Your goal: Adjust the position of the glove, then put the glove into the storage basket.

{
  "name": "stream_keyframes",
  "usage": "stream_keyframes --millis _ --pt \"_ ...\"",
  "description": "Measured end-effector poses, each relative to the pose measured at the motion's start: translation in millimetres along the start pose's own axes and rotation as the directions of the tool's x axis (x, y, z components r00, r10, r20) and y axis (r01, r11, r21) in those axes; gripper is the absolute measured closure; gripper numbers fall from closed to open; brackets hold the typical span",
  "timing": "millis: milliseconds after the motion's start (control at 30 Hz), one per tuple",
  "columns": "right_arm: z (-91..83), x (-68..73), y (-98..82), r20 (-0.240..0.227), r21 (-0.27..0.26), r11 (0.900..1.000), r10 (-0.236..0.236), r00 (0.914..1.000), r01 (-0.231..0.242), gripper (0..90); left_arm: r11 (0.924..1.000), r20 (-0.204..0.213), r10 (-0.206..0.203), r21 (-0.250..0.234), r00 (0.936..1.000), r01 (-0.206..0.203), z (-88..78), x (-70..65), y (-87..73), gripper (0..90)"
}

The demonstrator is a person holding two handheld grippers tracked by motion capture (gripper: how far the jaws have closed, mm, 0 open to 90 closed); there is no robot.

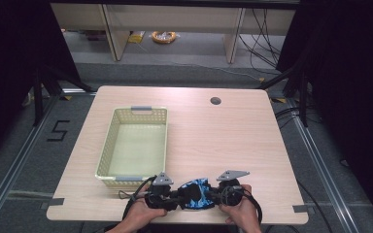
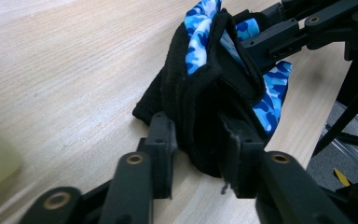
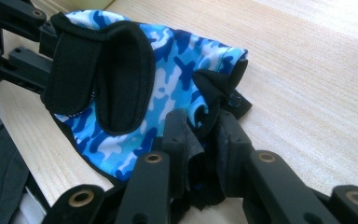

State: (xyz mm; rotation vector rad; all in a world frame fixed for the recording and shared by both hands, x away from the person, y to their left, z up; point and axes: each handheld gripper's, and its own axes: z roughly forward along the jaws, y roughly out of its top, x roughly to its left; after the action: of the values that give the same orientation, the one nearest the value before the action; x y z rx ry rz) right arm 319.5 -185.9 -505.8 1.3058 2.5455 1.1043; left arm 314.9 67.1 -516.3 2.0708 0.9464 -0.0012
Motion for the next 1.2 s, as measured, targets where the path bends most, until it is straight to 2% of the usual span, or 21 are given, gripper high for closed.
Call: stream_keyframes --millis 33,100,200,233,267,333,367,433,500,533,600,633,667,700,800,933,967,1000,1100,1133,1200 --pt "0.7 0.1 -0.3 -0.001 -0.009 1.0 0.001 1.0 -0.001 76.5 0.9999 0.01 -0.002 -0.017 0.9999 0.002 -0.5 -1.8 -0.5 71.2" --pt "0.7 0.1 -0.4 -0.002 -0.009 1.0 0.001 1.0 -0.001 76.6 0.9995 -0.01 0.011 -0.03 0.9999 -0.011 -1.2 -2.8 -0.6 76.2" --pt "1.1 0.0 -0.6 0.004 -0.017 1.0 -0.007 1.0 0.007 76.9 0.9985 -0.014 0.029 -0.046 0.9995 -0.029 -1.6 -3.9 -0.8 80.6" --pt "-0.6 -0.5 -0.1 0.002 0.007 1.0 -0.019 0.9998 0.019 77.1 0.9985 -0.013 0.031 -0.044 0.9994 -0.032 -2.0 -3.6 -0.5 81.3" --pt "-0.6 -0.5 -0.1 0.002 0.007 1.0 -0.019 0.9998 0.019 77.1 0.9985 -0.013 0.031 -0.044 0.9994 -0.032 -2.0 -3.6 -0.5 82.6" --pt "0.3 -0.1 -1.0 0.004 -0.013 1.0 -0.018 0.9998 0.018 77.8 0.9987 -0.011 0.023 -0.045 0.9997 -0.023 -2.6 -3.1 0.9 83.5" --pt "-0.7 -0.3 -0.8 -0.003 0.002 1.0 -0.015 0.9999 0.015 77.9 0.9984 -0.008 0.026 -0.051 0.9996 -0.027 -2.5 -3.4 1.2 83.9" --pt "3.0 -1.9 -2.9 -0.015 -0.059 0.998 -0.011 0.9998 0.01 78.2 0.9983 -0.009 0.018 -0.055 0.9998 -0.018 -2.5 -4.1 1.3 84.2" --pt "-1.0 -2.9 -1.8 -0.019 -0.015 1.0 -0.02 0.9996 0.02 78.6 0.9976 -0.002 0.042 -0.055 0.9991 -0.042 -3.5 -3.3 2.0 84.4" --pt "-2.3 -2.8 -1.9 -0.027 -0.01 1.0 -0.018 0.9995 0.018 78.8 0.9972 -0.002 0.037 -0.065 0.9993 -0.037 -3.4 -4.1 2.1 84.5" --pt "-3.5 -1.2 -2.8 -0.02 -0.032 0.999 -0.004 0.9998 0.004 79.0 0.9967 -0.004 0.044 -0.068 0.999 -0.044 -4.9 -4.7 2.5 84.7" --pt "-4.9 -1.8 -2.6 -0.021 -0.033 0.999 -0.013 0.9997 0.012 79.0 0.9963 -0.003 0.05 -0.07 0.9987 -0.05 -6.5 -5.3 3.0 84.7" --pt "-5.6 -1.7 -2.9 -0.036 -0.051 0.999 -0.011 0.9993 0.009 79.1 0.9969 -0.001 0.044 -0.066 0.999 -0.044 -7.9 -6.0 3.2 84.8" --pt "-7.1 -1.3 -2.8 -0.034 -0.054 0.999 -0.008 0.9994 0.006 79.1 0.9952 -0.002 0.062 -0.076 0.9981 -0.062 -8.3 -5.9 3.4 84.8" --pt "-9.0 1.3 -3.2 -0.028 -0.065 0.998 -0.012 0.9995 0.01 79.2 0.995 0.001 0.049 -0.088 0.9988 -0.049 -11.1 -7.2 2.4 84.8" --pt "-8.1 6.2 -3.1 -0.036 -0.074 0.997 -0.016 0.9992 0.013 79.2 0.995 0.002 0.058 -0.082 0.9983 -0.057 -16.3 -5.5 -0.5 84.8" --pt "-7.5 6.8 -2.9 -0.053 -0.08 0.997 -0.018 0.9985 0.014 79.1 0.9945 -0.007 0.07 -0.077 0.9975 -0.071 -17.9 -4.7 -0.7 84.7" --pt "-7.9 8.0 -2.3 -0.049 -0.078 0.997 -0.017 0.9987 0.013 79.1 0.9935 -0.003 0.06 -0.097 0.9982 -0.06 -18.9 -6.0 -0.8 84.7" --pt "-10.4 12.1 -1.3 -0.055 -0.089 0.996 -0.006 0.9985 0.002 79.1 0.9954 0.01 0.055 -0.079 0.9984 -0.054 -25.4 -4.8 0.5 84.7" --pt "-10.0 12.8 -1.5 -0.075 -0.098 0.995 -0.017 0.997 0.01 79.1 0.9931 0.0 0.06 -0.101 0.9982 -0.06 -25.8 -4.7 0.0 84.7" --pt "-13.3 17.1 -1.9 -0.087 -0.096 0.995 -0.005 0.9962 -0.003 79.2 0.9929 0.003 0.061 -0.102 0.9981 -0.061 -28.6 -3.7 -0.7 84.7"
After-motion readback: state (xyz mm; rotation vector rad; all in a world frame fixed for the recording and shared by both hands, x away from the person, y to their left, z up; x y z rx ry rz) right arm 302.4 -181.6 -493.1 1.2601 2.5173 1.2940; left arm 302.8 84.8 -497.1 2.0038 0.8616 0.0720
